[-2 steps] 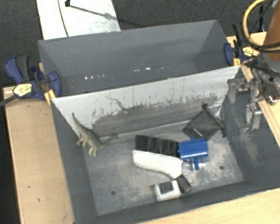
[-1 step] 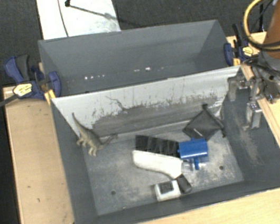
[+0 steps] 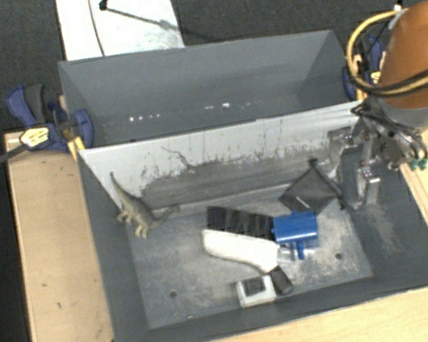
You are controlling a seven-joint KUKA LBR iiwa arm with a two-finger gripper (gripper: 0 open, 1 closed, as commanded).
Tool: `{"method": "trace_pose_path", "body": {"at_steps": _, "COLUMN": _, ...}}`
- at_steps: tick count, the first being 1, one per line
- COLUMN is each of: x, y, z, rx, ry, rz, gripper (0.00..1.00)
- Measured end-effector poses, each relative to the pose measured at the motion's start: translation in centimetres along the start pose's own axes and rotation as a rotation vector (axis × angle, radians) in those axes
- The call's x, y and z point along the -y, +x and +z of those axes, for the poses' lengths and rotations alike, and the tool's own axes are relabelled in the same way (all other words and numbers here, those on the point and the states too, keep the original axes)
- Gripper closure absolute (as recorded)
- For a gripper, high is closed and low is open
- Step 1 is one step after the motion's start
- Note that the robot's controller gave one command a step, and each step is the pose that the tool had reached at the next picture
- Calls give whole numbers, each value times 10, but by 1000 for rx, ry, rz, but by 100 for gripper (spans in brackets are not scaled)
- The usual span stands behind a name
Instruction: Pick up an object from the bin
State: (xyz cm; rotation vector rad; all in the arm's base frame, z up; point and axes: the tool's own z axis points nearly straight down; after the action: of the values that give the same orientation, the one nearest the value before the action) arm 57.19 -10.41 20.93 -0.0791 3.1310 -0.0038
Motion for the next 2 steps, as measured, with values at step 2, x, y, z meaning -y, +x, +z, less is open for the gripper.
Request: {"method": "trace_pose_path", "body": {"at_steps": 2, "x": -31, "y": 22, "z": 76, "rx": -3, "ry": -3, "rz": -149, "gripper": 0}}
